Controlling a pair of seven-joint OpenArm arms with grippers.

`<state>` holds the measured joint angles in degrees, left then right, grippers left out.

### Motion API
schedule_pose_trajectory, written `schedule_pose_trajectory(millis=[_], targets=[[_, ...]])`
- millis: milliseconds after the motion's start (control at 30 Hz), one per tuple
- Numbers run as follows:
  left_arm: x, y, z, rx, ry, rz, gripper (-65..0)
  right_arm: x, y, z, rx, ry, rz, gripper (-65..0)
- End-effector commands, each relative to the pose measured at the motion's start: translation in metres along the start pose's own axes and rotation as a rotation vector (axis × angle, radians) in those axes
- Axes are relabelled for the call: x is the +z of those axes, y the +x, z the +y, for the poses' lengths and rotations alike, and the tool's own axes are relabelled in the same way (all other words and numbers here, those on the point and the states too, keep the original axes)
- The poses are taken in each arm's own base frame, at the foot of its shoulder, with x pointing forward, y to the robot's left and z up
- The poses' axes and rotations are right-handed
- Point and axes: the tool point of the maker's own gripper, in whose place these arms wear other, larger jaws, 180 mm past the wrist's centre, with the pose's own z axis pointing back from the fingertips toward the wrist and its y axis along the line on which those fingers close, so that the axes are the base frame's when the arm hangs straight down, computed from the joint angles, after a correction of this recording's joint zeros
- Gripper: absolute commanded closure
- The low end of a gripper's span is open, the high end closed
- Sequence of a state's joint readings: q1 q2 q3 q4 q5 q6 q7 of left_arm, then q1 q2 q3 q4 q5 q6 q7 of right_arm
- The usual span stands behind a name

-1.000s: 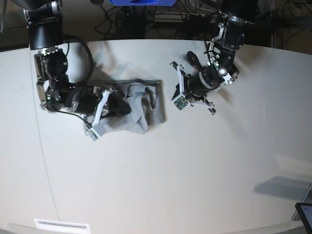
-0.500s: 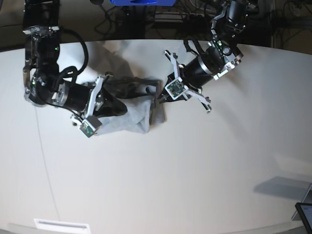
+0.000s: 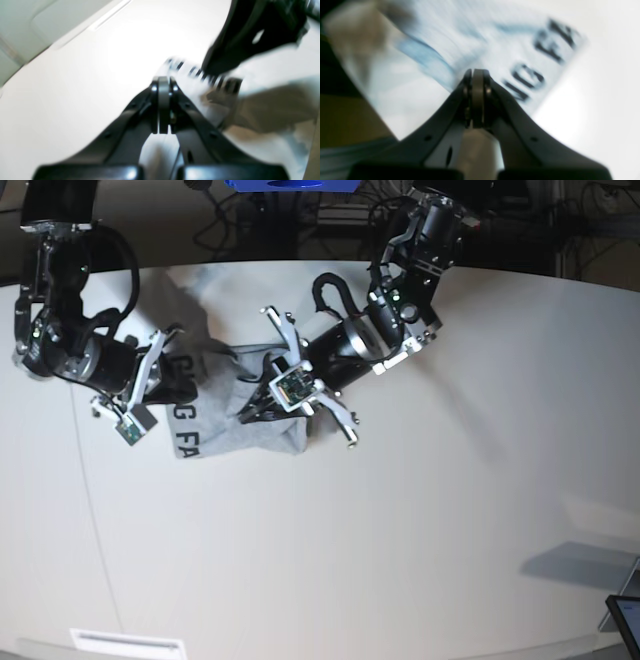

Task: Fold the T-shirt properly
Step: 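Grasp the bundle edges with both grippers and tuck them under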

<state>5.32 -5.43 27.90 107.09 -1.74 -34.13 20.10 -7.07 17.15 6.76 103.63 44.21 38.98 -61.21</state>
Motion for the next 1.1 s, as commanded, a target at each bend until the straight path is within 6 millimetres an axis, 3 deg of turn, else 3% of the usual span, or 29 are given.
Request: schedule_pose_trajectory(millis=[0, 67, 200, 367, 500, 600, 833, 967, 1067], targets=[[-0.003, -0.007, 0.009, 0.004, 0.015, 0.013, 0.0, 0.003, 0.01, -0.001, 0.027, -0.011, -0.035, 0.0], [-0.011, -0.026, 0.013, 0.022, 0.006, 0.057, 0.0, 0.004, -0.006, -0.002, 0.023, -0.029, 0.01, 0.0], [-0.016, -0.061, 0.017, 0.065, 0.008, 0.14, 0.0, 0.004, -0.017, 0.002, 0.006, -0.032, 0.004, 0.0], [-0.012, -0.097, 0.032, 0.112, 0.076, 0.184, 0.0, 0.005, -0.024, 0.007, -0.004, -0.023, 0.007, 0.0], [-0.01, -0.119, 0.027, 0.147, 0.068, 0.226, 0.0, 0.005, -0.024, 0.007, -0.007, -0.022, 0.004, 0.0], [-0.006, -0.109, 0.029, 0.128, 0.076, 0.204, 0.0, 0.006, -0.021, 0.008, 0.001, -0.023, -0.001, 0.0], [0.03, -0.048, 0.072, 0.049, 0.229, 0.07, 0.0, 0.01, -0.011, 0.012, 0.032, -0.027, -0.021, 0.0], [0.048, -0.03, 0.054, 0.043, 0.231, 0.033, 0.0, 0.011, 0.002, 0.005, 0.057, -0.044, -0.043, 0.0], [0.061, -0.036, 0.023, 0.089, 0.208, 0.056, 0.0, 0.016, 0.01, -0.013, 0.126, -0.096, -0.018, 0.0]])
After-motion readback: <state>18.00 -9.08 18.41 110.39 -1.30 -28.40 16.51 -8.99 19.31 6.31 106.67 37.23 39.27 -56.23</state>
